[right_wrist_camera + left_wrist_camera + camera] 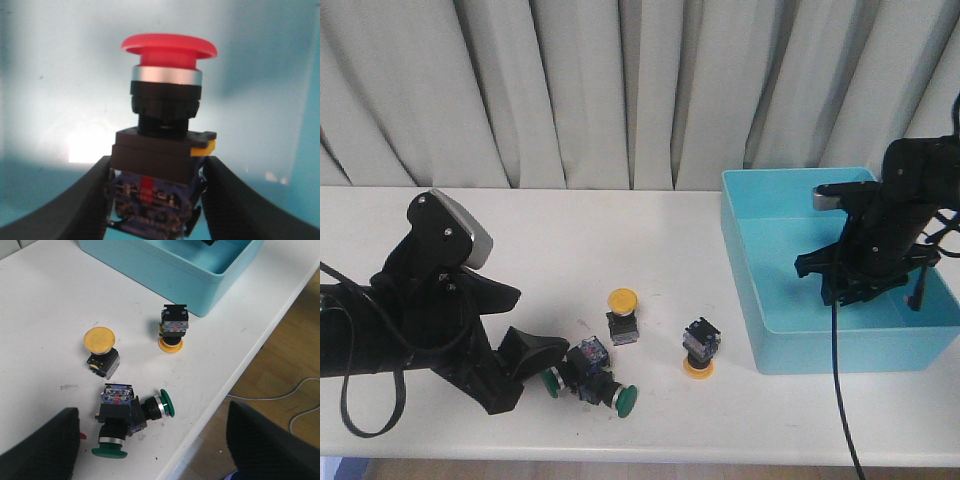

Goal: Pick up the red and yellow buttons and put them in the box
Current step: 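Move the red button into the blue box and open the right gripper, then withdraw the right gripper from the box toward the robot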

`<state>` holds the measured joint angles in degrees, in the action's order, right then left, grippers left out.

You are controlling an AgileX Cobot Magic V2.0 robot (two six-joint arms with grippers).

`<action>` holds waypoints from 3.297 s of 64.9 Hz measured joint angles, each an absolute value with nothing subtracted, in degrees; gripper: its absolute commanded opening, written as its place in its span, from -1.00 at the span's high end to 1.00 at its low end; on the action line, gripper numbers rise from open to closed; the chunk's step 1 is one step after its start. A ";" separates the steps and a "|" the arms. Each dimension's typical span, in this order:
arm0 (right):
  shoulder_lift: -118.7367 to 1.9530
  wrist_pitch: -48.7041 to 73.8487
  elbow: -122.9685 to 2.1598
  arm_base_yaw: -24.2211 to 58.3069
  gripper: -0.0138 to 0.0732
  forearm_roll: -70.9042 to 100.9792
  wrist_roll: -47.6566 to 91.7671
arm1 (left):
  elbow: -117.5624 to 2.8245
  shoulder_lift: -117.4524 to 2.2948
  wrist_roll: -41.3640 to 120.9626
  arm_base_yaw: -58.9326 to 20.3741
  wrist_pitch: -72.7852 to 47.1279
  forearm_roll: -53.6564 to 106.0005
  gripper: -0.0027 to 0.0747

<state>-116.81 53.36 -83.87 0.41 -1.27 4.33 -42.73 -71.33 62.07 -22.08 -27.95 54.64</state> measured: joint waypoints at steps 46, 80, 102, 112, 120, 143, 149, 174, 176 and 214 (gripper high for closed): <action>-122.64 55.44 -87.86 0.41 -0.35 -1.44 4.17 | -42.73 -71.33 62.07 -22.08 -27.34 54.47 -0.60; -93.82 57.64 -82.99 0.41 -0.34 6.66 8.59 | -42.73 -71.33 62.07 -22.08 -27.34 54.47 -0.60; -64.52 53.36 -56.77 0.41 -0.34 11.60 15.66 | -42.73 -71.33 62.07 -22.08 -27.34 54.47 -0.60; -56.11 53.36 -48.94 3.18 -0.30 10.19 14.77 | -42.73 -71.33 62.07 -22.08 -27.34 54.43 -0.60; -54.35 54.31 -46.11 10.17 -0.28 4.33 10.53 | -42.73 -71.33 62.07 -22.08 -27.34 54.43 -0.60; -54.28 52.85 -43.82 24.17 -0.28 -7.92 1.96 | -42.73 -71.33 62.00 -22.08 -26.27 51.91 -0.60; -54.28 51.47 -43.82 24.79 -0.28 -7.80 1.96 | -42.73 -71.33 60.97 -22.08 -24.45 49.17 -0.60; -54.28 50.93 -43.82 24.85 -0.28 -7.80 1.96 | -42.73 -71.33 49.20 -22.01 -28.16 23.16 -0.60; -54.28 50.93 -43.82 24.85 -0.28 -7.80 1.96 | -42.73 -71.33 45.74 -21.95 -28.89 20.33 -0.60; -54.28 50.04 -43.82 24.85 -0.28 -6.61 1.96 | -43.50 -73.24 13.35 -22.24 -24.10 3.03 -0.60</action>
<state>-54.28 50.04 -43.82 24.85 -6.61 1.96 -43.50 -73.24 13.35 -22.24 -24.10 3.03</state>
